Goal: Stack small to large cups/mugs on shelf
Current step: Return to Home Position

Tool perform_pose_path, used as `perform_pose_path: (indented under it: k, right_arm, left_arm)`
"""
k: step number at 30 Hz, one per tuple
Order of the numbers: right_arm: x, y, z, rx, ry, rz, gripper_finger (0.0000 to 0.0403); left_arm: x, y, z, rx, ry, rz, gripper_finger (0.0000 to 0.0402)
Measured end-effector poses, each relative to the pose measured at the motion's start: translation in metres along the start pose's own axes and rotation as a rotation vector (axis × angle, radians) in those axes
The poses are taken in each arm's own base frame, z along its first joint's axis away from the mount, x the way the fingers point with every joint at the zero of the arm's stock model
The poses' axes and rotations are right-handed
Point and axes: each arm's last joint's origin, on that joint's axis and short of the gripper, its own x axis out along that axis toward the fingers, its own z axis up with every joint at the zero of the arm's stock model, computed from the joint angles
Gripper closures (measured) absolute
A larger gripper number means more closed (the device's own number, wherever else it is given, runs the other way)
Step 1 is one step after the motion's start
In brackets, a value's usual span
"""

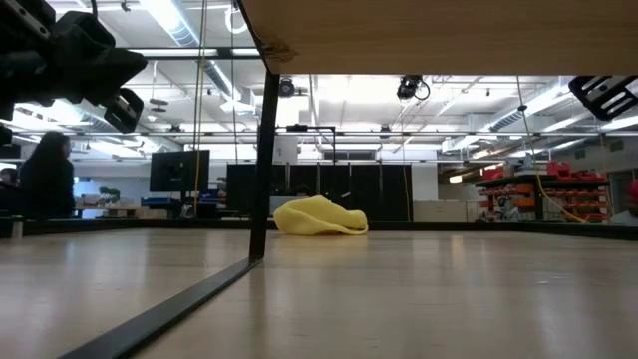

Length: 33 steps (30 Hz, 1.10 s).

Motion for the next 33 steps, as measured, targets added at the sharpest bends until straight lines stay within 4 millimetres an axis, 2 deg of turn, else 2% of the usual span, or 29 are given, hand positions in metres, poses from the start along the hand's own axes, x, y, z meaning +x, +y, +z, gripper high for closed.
perform_pose_path:
  k: [15, 26, 33]
  right_arm:
    - [0.0, 0.0001, 0.0001, 0.0, 0.0, 0.0, 0.0312]
    - [0.0, 0.0001, 0.0002, 0.0, -0.001, 0.0, 0.0312]
    - [0.0, 0.0001, 0.0002, -0.001, -0.001, 0.0, 0.0312]
  left_arm:
    - [0.0, 0.0, 0.0, 0.001, -0.001, 0.0, 0.0366]
    - [0.0, 0.0, 0.0, 0.0, -0.001, 0.0, 0.0378]
    - [0.0, 0.0, 0.0, 0.0, -0.001, 0.0, 0.0369]
